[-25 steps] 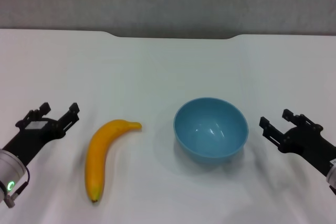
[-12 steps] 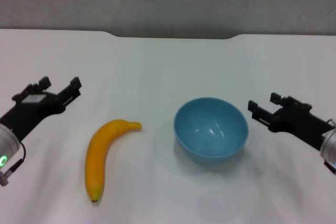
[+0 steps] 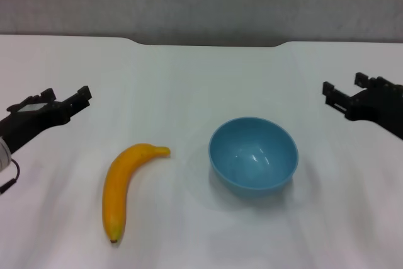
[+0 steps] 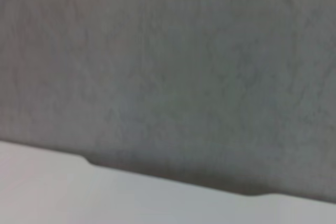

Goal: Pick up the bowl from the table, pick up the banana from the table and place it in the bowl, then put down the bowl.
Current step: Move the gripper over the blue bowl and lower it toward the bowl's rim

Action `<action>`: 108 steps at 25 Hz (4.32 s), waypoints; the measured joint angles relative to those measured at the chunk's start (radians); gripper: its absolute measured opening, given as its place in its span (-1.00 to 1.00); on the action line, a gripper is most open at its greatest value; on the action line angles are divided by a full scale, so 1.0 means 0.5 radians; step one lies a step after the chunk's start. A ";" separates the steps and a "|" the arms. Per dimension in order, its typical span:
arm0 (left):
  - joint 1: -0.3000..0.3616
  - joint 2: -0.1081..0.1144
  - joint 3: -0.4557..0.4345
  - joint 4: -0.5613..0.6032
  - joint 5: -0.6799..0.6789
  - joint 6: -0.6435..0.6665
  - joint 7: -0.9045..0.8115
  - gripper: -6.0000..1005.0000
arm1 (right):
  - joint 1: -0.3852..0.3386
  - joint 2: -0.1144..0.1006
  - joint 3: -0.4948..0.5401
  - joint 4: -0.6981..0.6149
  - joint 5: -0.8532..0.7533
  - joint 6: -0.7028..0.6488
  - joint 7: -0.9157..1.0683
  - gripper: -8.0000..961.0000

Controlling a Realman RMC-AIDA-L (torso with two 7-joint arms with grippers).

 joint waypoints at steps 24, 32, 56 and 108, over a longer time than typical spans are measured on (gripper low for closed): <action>-0.310 -0.197 -0.670 -0.082 2.206 -0.725 -1.450 0.65 | 0.625 -0.037 0.517 -0.572 -2.099 1.118 2.290 0.47; -0.315 -0.202 -0.618 -0.082 2.240 -0.665 -1.459 0.65 | 0.708 0.382 1.177 -0.323 -3.495 1.659 2.692 0.47; -0.311 -0.207 -0.482 -0.061 2.550 -0.468 -1.562 0.66 | 1.009 0.397 0.967 -0.728 -3.372 1.673 2.940 0.46; -0.281 -0.209 -0.393 0.042 2.542 -0.312 -1.607 0.66 | 1.192 0.399 0.760 -1.328 -3.270 1.330 2.864 0.19</action>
